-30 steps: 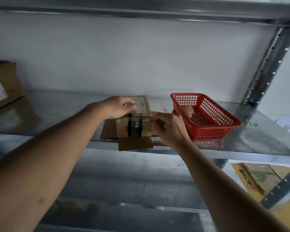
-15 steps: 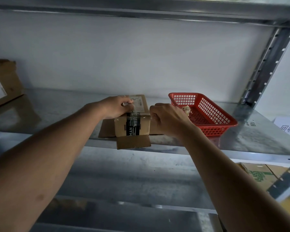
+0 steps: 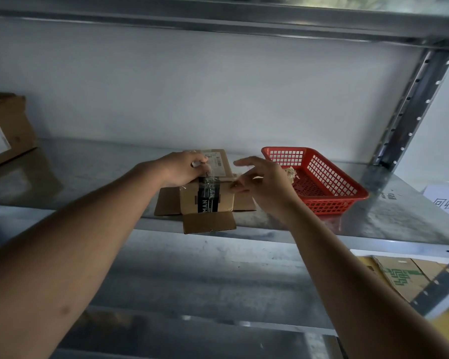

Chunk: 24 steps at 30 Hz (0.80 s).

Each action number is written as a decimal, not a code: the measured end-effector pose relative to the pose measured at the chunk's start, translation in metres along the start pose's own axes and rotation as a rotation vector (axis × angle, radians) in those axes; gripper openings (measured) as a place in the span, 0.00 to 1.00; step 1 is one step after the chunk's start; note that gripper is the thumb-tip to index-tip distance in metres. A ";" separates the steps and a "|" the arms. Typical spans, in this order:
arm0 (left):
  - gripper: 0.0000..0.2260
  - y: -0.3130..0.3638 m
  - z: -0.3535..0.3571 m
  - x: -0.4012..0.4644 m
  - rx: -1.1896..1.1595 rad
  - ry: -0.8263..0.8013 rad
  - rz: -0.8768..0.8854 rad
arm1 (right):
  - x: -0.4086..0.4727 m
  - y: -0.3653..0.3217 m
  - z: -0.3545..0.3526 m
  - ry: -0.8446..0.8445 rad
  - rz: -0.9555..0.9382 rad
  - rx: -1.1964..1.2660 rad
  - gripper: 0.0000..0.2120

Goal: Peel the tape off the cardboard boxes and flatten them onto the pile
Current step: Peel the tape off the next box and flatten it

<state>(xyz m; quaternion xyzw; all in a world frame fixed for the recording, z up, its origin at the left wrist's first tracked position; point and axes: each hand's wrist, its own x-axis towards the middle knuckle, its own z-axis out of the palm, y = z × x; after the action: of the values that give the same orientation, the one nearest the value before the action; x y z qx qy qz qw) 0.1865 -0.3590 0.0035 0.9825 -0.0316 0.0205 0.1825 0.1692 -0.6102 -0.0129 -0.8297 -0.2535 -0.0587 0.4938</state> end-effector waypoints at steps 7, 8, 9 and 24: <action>0.26 0.002 -0.001 -0.001 -0.002 -0.006 0.005 | 0.000 -0.008 -0.001 0.021 0.097 -0.011 0.06; 0.26 0.002 -0.001 -0.001 -0.004 -0.004 0.007 | 0.000 -0.010 0.001 0.068 0.054 -0.077 0.04; 0.25 0.003 -0.001 -0.002 -0.004 -0.002 0.008 | 0.001 -0.010 0.004 0.116 0.003 -0.157 0.06; 0.24 0.020 -0.008 0.001 0.115 -0.036 0.003 | 0.009 -0.017 0.018 0.174 -0.100 0.339 0.07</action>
<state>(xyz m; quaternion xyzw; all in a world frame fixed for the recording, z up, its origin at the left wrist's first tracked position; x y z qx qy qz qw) 0.1858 -0.3744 0.0181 0.9915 -0.0353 0.0051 0.1250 0.1663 -0.5857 -0.0057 -0.7128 -0.2571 -0.1113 0.6430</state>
